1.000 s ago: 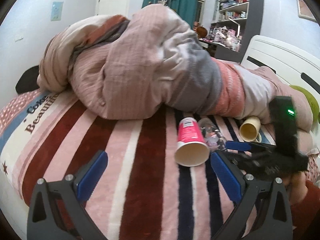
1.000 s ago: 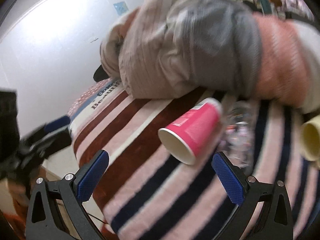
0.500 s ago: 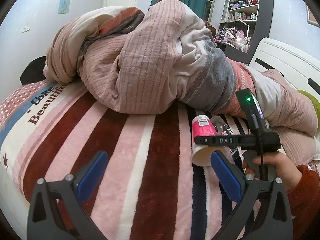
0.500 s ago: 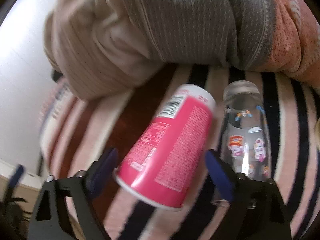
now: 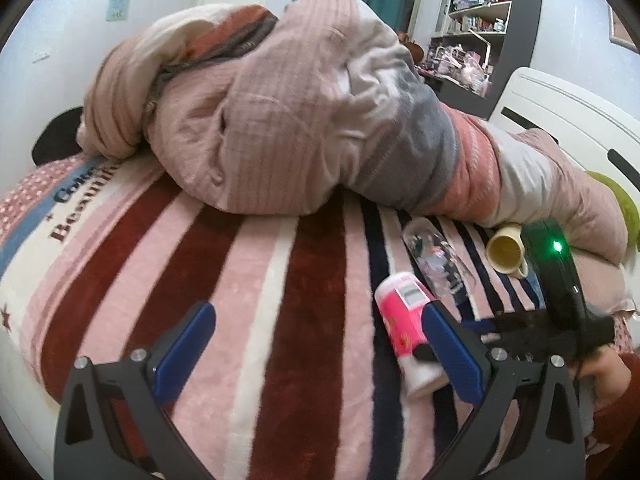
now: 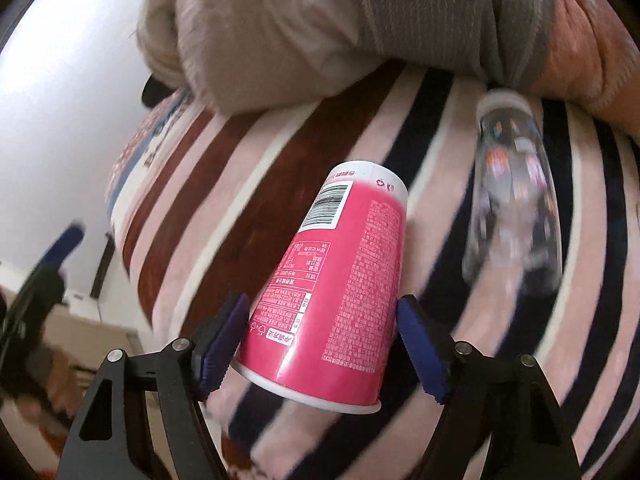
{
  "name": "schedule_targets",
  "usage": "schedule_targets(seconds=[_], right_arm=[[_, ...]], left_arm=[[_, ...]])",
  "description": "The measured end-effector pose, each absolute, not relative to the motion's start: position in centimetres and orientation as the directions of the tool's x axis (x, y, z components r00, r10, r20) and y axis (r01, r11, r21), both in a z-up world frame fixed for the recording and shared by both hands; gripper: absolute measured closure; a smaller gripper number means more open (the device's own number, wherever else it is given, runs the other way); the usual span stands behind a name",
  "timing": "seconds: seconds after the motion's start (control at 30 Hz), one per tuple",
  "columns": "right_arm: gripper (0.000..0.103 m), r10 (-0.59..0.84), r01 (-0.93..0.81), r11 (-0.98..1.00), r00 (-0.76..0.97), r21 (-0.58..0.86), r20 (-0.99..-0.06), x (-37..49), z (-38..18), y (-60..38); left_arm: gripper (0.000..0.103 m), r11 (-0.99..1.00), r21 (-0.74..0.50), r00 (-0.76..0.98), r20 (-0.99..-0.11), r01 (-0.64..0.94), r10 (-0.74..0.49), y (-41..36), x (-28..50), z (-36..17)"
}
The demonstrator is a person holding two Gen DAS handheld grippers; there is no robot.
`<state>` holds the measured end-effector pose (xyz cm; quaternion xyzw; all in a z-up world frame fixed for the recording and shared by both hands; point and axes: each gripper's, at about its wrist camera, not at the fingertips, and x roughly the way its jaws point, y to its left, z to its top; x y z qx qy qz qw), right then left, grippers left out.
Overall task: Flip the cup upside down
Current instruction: 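Move the right gripper to the pink paper cup and grasp its body, then lift the pink cup with the right gripper and rotate it rim-down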
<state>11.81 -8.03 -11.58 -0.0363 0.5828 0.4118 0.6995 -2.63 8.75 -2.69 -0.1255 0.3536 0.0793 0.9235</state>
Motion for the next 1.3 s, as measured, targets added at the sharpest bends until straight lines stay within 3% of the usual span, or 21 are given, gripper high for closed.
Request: schedule_targets(seconds=[0.07,0.17,0.23,0.27,0.3,0.33,0.73,0.8,0.83,0.9,1.03,1.3], right_arm=[[0.027,0.523,-0.613,0.649,-0.069,0.450,-0.849,11.4,-12.0,-8.6],[0.014,0.530,-0.573,0.668,-0.080,0.474,-0.844,12.3,-12.8,-9.0],[0.014,0.564,-0.530,0.662,-0.112,0.530,-0.818,13.3,-13.7,-8.9],[0.015,0.587,-0.512,0.649,-0.134,0.563,-0.798,13.7,-14.2,-8.9],[0.026,0.594,-0.511,0.643,-0.138,0.570,-0.793,13.8,-14.4,-8.9],[0.030,0.592,-0.519,0.641,-0.134,0.565,-0.795,13.8,-14.5,-9.0],[0.031,0.686,-0.733,0.546,0.114,0.405,-0.718,6.4,-9.4,-15.8],[0.031,0.710,-0.750,0.521,0.115,0.407,-0.695,5.6,-9.0,-15.6],[0.031,0.719,-0.752,0.512,0.111,0.415,-0.687,5.6,-8.8,-16.1],[0.030,0.704,-0.755,0.529,0.136,0.387,-0.697,5.8,-8.6,-17.5],[0.029,0.664,-0.729,0.593,0.203,0.341,-0.720,6.4,-8.6,-18.0],[0.027,0.680,-0.708,0.633,0.314,0.314,-0.663,7.4,-7.9,-17.6]], left_arm=[[0.001,0.959,-0.198,0.734,-0.679,-0.204,0.016,8.2,-2.3,-3.0],[0.001,0.958,-0.255,0.714,-0.695,-0.133,-0.086,7.2,-0.9,-4.0],[0.001,0.954,-0.277,0.701,-0.703,-0.116,-0.118,6.8,-0.2,-4.5],[0.001,0.951,-0.288,0.696,-0.706,-0.111,-0.133,6.7,0.2,-4.8],[0.001,0.947,-0.301,0.687,-0.711,-0.110,-0.146,6.5,0.6,-5.2],[0.001,0.944,-0.315,0.674,-0.720,-0.102,-0.167,6.3,1.1,-5.6],[0.002,0.809,-0.580,0.557,-0.644,0.092,-0.525,-0.3,4.5,-8.0],[0.018,0.794,-0.597,0.545,-0.629,0.116,-0.553,-1.5,4.8,-7.8],[0.033,0.789,-0.604,0.540,-0.629,0.113,-0.559,-1.9,5.0,-7.7],[0.043,0.782,-0.613,0.547,-0.618,0.115,-0.565,-2.5,5.2,-7.3],[0.045,0.854,-0.495,0.610,-0.631,0.160,-0.480,-3.9,4.9,-5.2],[0.046,0.965,-0.131,0.733,-0.629,0.229,-0.259,-7.4,5.3,-1.6]])
